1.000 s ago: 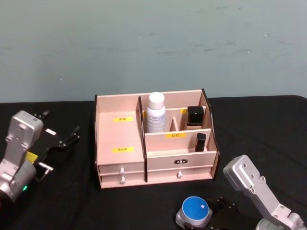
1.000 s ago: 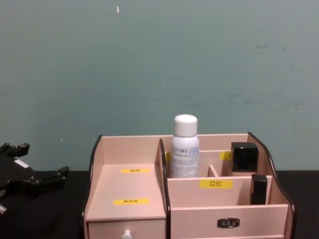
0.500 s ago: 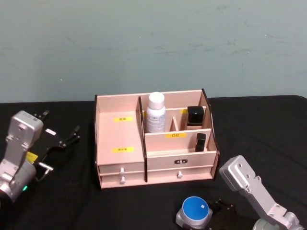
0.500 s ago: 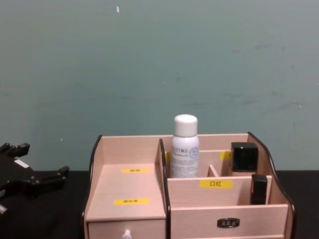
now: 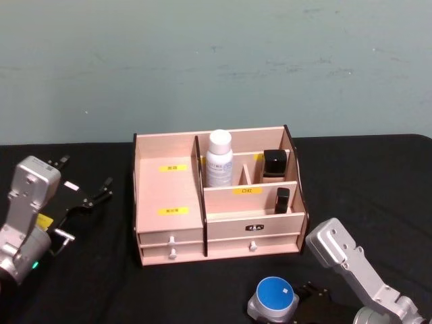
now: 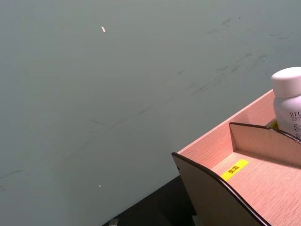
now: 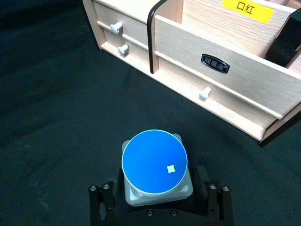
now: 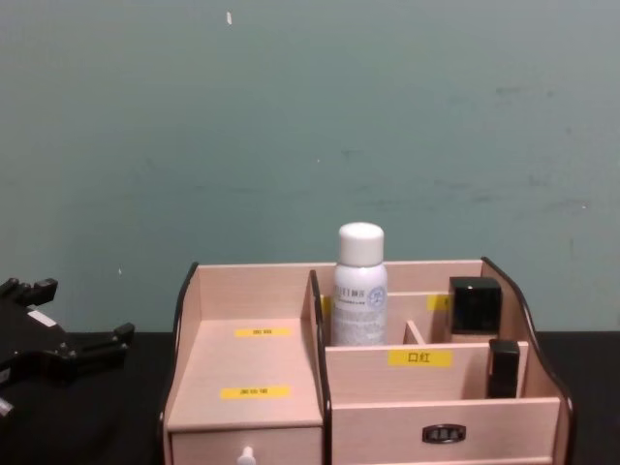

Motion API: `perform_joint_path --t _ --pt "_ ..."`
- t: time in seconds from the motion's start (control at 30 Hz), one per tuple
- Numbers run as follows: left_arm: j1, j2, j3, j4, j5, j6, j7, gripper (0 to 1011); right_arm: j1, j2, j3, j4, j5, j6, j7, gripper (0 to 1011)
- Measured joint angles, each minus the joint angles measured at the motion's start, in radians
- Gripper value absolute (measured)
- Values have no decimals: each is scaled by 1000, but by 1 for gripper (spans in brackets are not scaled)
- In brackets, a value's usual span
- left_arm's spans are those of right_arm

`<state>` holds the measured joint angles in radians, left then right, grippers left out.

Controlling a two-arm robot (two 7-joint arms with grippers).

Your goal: Pick up the facial cleanser and watermelon frost from the table and place them into the tiered storage box.

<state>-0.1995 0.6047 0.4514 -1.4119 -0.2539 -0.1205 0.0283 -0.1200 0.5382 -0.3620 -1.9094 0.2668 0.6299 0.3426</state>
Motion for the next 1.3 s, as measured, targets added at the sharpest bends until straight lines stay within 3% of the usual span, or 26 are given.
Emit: perform_joint_path --t 0.93,1.23,1.3 --pt "0 0 0 0 0 0 0 1010 36 -22 -14 32 -21 36 18 999" --pt "0 0 0 0 0 0 0 1010 34 -21 -13 31 -20 33 18 818" --pt "0 0 0 0 0 0 0 1010 34 -21 -12 30 -20 32 18 817"
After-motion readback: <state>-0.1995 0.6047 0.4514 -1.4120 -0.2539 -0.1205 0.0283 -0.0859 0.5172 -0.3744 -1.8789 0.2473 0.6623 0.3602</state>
